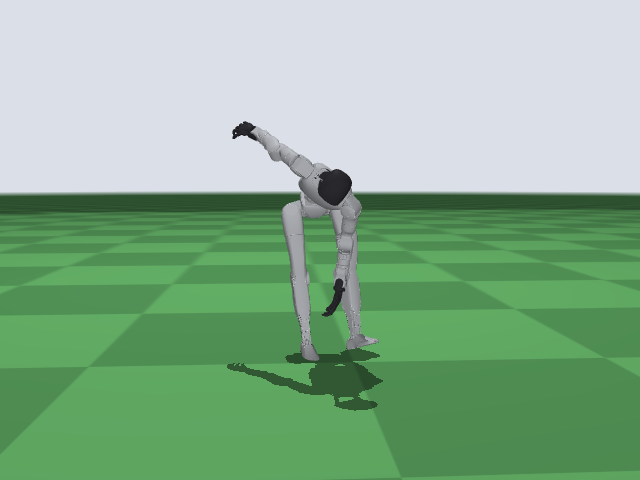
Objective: In place motions
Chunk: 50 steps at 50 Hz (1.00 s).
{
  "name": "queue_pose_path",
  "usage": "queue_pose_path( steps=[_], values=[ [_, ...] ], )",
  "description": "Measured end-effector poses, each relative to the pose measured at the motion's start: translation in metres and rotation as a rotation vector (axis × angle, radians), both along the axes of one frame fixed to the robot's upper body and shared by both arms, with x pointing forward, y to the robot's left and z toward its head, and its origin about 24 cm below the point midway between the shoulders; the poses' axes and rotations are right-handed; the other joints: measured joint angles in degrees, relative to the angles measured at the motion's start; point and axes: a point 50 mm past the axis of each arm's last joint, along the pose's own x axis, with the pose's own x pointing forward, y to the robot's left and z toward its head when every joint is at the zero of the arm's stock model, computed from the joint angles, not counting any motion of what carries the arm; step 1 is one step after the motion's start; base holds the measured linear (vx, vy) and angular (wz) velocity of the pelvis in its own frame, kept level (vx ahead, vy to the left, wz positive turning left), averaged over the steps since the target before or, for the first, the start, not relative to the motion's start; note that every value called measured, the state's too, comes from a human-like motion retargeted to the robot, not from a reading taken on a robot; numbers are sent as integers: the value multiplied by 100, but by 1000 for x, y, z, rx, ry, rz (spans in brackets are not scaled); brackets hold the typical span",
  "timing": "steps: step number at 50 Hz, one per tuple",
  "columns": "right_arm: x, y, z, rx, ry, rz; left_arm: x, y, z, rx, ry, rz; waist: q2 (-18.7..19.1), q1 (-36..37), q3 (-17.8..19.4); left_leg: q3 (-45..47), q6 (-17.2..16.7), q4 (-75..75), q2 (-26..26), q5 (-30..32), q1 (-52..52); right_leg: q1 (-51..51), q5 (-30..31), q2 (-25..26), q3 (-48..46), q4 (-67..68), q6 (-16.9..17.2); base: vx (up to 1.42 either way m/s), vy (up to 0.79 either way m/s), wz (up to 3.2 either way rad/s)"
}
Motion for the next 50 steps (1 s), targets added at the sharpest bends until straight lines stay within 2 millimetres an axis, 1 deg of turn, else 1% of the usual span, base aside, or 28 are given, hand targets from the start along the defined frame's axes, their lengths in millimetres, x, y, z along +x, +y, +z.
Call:
queue_pose_path(
  steps=[2, 5, 8, 10, 12, 15, 17, 19, 21, 24, 28, 30, 32, 35, 37, 39, 42, 45, 47, 50],
  values=[
    [0, 1, -1, -4, -5, -8, -1, -4, -7, -3, 9, -2, 54, 31, 0, -11, -10, -2, -18, 14, 57, 68, -34, -16, 38, 27, -28, 0, 0, 0],
    [-1, 4, -3, -10, -18, -30, -1, -23, -23, -9, -7, -45, 167, 108, 0, -23, -30, 11, -59, 25, 201, 234, -92, -65, 71, 73, -85, -1, 2, 22],
    [-6, 8, -5, -4, -8, -46, -9, -44, -55, -40, 74, -150, 374, 249, 0, -57, -30, 30, -129, 21, 431, 500, -156, -132, 79, 118, -136, 2, 1, 22],
    [-12, 11, -7, 7, 4, -58, -20, -59, -82, -60, 166, -224, 545, 368, 0, -84, -34, 42, -173, 18, 638, 733, -206, -192, 73, 148, -161, 4, 3, 23],
    [-16, 16, -10, 28, 10, -72, -37, -70, -110, -70, 273, -274, 724, 480, 0, -123, -35, 57, -227, 8, 900, 1026, -268, -264, 41, 181, -172, 6, 9, 25],
    [-22, 24, -15, 73, 11, -90, -72, -86, -155, -86, 462, -317, 1002, 652, 0, -234, -28, 92, -321, -29, 1366, 1560, -376, -378, -46, 232, -190, 4, 9, 27],
    [-27, 31, -19, 105, 15, -112, -103, -95, -185, -110, 600, -307, 1205, 788, 0, -322, -31, 127, -374, -76, 1726, 1975, -463, -461, -118, 269, -193, 8, 15, 29],
    [-30, 38, -23, 132, 12, -131, -137, -104, -210, -146, 727, -283, 1403, 939, 0, -402, -47, 165, -430, -147, 2122, 2423, -564, -551, -211, 309, -199, 14, 15, 30],
    [-31, 46, -28, 158, 6, -141, -169, -115, -230, -192, 823, -264, 1579, 1098, 0, -470, -61, 207, -496, -233, 2536, 2885, -682, -649, -306, 348, -196, 18, 15, 28],
    [-29, 59, -35, 211, -1, -132, -221, -130, -250, -258, 920, -231, 1796, 1320, 0, -575, -84, 269, -596, -378, 3201, 3627, -886, -805, -480, 385, -165, 27, 12, 24],
    [-14, 71, -44, 259, -27, -94, -280, -138, -263, -369, 1010, -134, 1954, 1535, 0, -625, -120, 377, -690, -633, 4059, 4578, -1147, -994, -697, 385, -76, 41, 10, 10],
    [-5, 74, -46, 265, -32, -65, -300, -140, -265, -432, 1035, -76, 1980, 1558, 0, -649, -137, 411, -719, -739, 4407, 4955, -1235, -1056, -786, 374, -47, 35, 20, 3],
    [12, 79, -49, 275, -55, -20, -321, -140, -266, -505, 1053, 9, 1997, 1582, 0, -670, -163, 468, -755, -925, 4871, 5450, -1359, -1111, -878, 353, -41, 52, 13, -4],
    [32, 87, -53, 298, -79, 34, -341, -137, -266, -556, 1083, 82, 2018, 1585, 0, -683, -191, 540, -761, -1162, 5431, 6060, -1504, -1125, -981, 292, -24, 46, 12, -4],
    [41, 95, -56, 320, -79, 61, -354, -136, -266, -574, 1119, 118, 2041, 1599, -106, -722, -221, 616, -747, -1319, 5715, 6396, -1576, -1123, -1028, 245, -10, 44, 6, -1],
    [47, 102, -58, 345, -78, 87, -370, -139, -266, -603, 1155, 154, 2074, 1634, -305, -760, -236, 726, -737, -1473, 5871, 6611, -1640, -1116, -1028, 217, -11, 40, 5, -1],
    [55, 111, -61, 374, -68, 148, -390, -149, -265, -685, 1179, 219, 2155, 1665, -635, -931, -227, 976, -734, -1690, 5927, 6799, -1722, -1097, -1014, 207, -33, 35, 8, 1],
    [56, 112, -61, 370, -38, 221, -406, -162, -265, -778, 1191, 278, 2284, 1740, -979, -963, -204, 1034, -755, -1786, 6016, 6901, -1784, -1076, -972, 206, -58, 34, 13, -14],
    [54, 109, -61, 357, -17, 253, -413, -168, -264, -821, 1190, 305, 2398, 1818, -1185, -936, -188, 982, -762, -1799, 6075, 6929, -1810, -1052, -947, 197, -71, 33, 9, -18],
    [49, 104, -59, 338, 2, 247, -423, -168, -262, -833, 1181, 348, 2556, 1958, -1468, -909, -166, 849, -785, -1774, 6131, 6946, -1840, -1032, -943, 173, -79, 27, 6, -3]
  ],
)
